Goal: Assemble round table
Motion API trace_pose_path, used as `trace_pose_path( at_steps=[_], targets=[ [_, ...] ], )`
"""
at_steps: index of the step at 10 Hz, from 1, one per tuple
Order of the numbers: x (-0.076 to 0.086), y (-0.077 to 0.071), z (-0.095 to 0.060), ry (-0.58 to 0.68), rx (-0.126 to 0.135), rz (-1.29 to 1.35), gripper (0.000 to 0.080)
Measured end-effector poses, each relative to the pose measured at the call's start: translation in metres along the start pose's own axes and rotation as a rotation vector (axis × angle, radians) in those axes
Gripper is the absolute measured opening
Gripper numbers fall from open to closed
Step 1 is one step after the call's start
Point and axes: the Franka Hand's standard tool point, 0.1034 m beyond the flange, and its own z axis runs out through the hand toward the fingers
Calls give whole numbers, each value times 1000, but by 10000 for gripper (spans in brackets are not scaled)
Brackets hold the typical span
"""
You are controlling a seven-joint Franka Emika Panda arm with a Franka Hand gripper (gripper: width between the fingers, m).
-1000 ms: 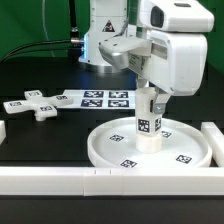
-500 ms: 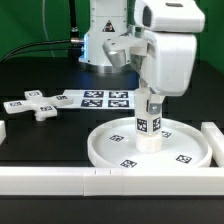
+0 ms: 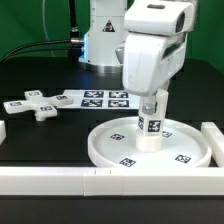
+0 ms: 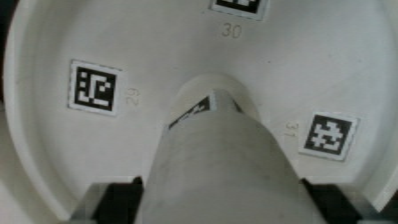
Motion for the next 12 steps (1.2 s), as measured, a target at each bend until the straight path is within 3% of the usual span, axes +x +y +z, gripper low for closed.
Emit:
trace_pose_path(
  at_steps=[3,8,9,12],
  targets=[
    [-2,0,0,2,3,205,415],
    [-5,-3,2,38,74,866,414],
    [-4,-1,2,47,62,887,414],
    [-6,0,2,44,77,1111,415]
  ],
)
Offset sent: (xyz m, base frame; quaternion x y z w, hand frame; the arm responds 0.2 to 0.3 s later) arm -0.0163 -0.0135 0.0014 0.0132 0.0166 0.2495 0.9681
